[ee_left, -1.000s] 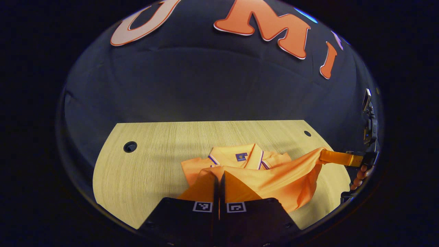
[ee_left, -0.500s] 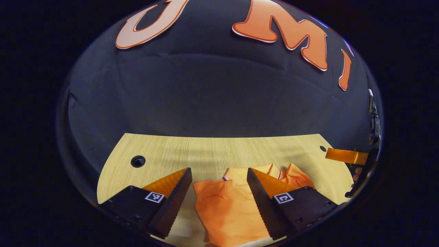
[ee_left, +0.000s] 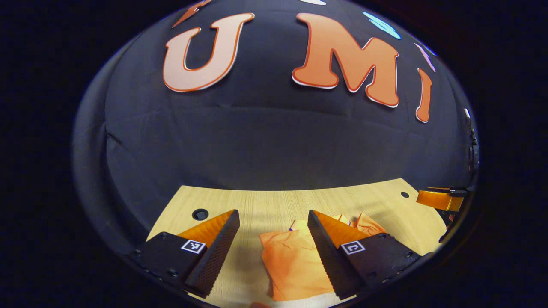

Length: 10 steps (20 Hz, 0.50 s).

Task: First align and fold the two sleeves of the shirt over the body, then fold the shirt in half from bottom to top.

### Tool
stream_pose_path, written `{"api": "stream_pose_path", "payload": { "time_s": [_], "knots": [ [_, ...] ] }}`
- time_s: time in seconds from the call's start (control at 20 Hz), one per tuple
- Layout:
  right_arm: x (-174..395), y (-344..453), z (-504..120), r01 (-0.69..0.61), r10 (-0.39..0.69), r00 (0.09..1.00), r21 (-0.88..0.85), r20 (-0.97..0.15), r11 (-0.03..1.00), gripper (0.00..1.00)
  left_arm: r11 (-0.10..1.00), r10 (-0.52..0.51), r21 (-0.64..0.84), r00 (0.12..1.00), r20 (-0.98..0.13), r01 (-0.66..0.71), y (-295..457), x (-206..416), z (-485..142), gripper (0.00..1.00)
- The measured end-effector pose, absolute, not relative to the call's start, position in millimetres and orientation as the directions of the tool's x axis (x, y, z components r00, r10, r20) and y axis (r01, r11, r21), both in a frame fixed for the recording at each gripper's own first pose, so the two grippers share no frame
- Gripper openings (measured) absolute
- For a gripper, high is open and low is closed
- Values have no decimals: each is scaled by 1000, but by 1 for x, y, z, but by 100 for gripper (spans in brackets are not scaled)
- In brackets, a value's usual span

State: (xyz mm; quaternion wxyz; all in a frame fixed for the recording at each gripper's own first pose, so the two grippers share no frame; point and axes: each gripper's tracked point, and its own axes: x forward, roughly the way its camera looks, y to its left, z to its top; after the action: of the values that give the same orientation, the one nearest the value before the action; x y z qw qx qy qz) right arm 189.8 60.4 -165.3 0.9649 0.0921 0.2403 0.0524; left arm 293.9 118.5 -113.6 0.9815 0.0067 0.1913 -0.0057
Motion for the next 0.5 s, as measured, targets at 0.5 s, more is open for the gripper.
{"api": "stream_pose_path", "payload": {
  "time_s": [0.5],
  "knots": [
    [101, 52, -87, -87, 110, 945, 87, -307, 992, 99, 1000, -26, 4, 979, -205, 27, 99, 187, -43, 98]
  ]
}}
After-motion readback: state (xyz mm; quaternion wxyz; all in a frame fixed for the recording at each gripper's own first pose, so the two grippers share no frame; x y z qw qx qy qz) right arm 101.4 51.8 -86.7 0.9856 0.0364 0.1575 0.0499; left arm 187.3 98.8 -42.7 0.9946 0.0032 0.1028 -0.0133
